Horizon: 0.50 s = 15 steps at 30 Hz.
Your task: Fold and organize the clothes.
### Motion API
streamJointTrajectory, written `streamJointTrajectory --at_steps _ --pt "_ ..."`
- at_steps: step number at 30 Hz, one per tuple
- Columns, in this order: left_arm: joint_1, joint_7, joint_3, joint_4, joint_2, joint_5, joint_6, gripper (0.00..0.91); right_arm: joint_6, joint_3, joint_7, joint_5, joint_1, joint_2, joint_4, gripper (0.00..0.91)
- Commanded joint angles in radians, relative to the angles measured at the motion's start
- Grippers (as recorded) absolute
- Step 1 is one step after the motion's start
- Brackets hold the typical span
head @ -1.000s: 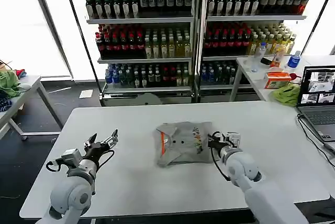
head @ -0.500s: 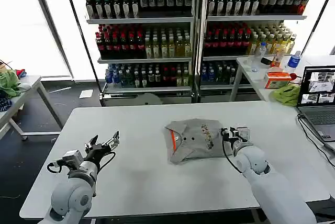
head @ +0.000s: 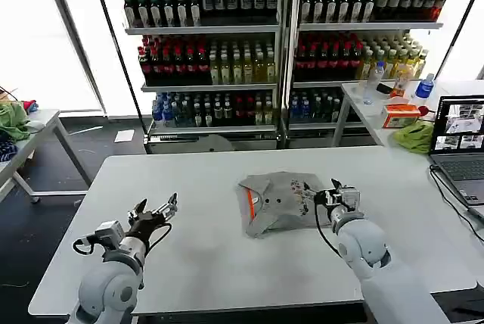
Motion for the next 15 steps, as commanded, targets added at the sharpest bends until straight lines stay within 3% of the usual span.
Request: streamJointTrajectory --at_steps 1,6,15 --pt "0.033 0.004 -0.004 -0.025 -0.017 0.009 -0.001 0.907 0.084 -0.130 -0.034 -0.189 0.097 0.079 -0.027 0.907" --pt "0.068 0.007 -0.029 -0.042 -0.018 0.012 -0.002 0.907 0.086 -0.173 0.026 -0.190 0.162 0.156 -0.140 0.907" --pt "0.102 0.014 -0.046 -0.058 -0.033 0.019 0.001 0.907 0.049 -0.196 0.062 -0.146 0.208 0.232 -0.280 0.907"
